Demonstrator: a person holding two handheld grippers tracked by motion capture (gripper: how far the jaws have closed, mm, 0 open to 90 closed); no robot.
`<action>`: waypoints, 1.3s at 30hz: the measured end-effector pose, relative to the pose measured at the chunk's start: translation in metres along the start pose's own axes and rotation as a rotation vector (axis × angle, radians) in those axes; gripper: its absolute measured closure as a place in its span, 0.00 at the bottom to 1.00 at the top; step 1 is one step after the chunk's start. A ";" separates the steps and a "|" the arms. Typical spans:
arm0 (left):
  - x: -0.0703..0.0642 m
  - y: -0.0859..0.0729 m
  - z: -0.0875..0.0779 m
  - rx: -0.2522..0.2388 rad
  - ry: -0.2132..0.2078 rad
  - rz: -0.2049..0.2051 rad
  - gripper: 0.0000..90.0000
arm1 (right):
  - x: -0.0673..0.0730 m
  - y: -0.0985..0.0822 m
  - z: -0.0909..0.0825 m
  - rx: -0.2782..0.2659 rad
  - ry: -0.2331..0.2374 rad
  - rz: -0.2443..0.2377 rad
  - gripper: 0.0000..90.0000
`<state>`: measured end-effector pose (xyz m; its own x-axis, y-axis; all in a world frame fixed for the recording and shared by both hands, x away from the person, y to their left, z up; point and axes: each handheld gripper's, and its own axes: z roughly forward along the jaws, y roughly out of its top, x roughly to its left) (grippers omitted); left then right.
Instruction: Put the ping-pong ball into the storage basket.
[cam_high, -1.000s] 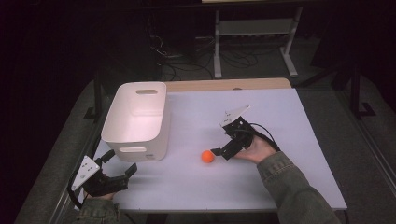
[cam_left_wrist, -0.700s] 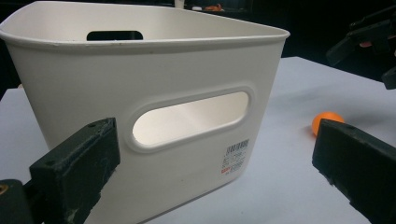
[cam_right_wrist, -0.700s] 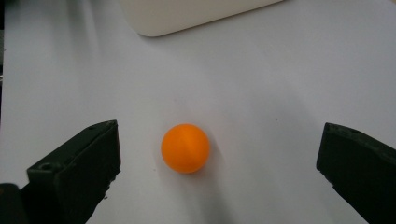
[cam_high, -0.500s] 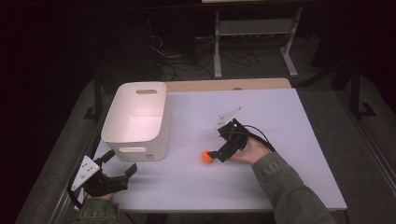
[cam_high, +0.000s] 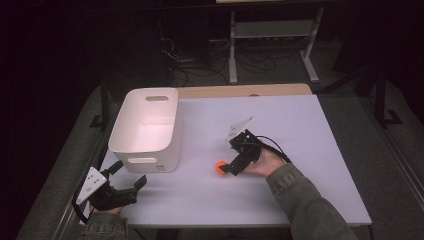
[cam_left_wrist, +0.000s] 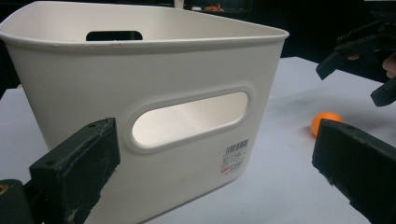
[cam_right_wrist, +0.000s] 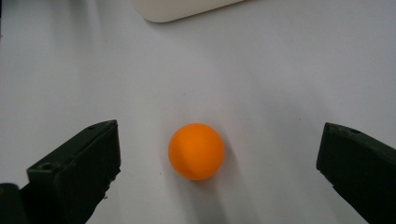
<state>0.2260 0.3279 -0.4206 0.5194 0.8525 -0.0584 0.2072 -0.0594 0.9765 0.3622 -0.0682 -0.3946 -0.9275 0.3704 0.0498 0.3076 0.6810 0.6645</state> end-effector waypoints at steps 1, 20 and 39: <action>0.000 0.000 0.000 0.000 0.000 -0.001 0.00 | 0.000 0.000 0.001 0.003 0.002 -0.001 0.00; 0.000 0.000 0.000 0.001 0.000 -0.002 0.00 | 0.000 0.000 0.022 0.059 0.034 -0.010 0.00; 0.000 0.000 0.000 0.002 0.000 -0.001 0.00 | 0.003 -0.002 0.039 0.115 0.078 -0.028 0.06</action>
<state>0.2263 0.3277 -0.4207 0.5190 0.8527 -0.0597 0.2093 -0.0590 0.9761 0.3674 -0.0440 -0.4250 -0.9485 0.3027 0.0935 0.2994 0.7599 0.5770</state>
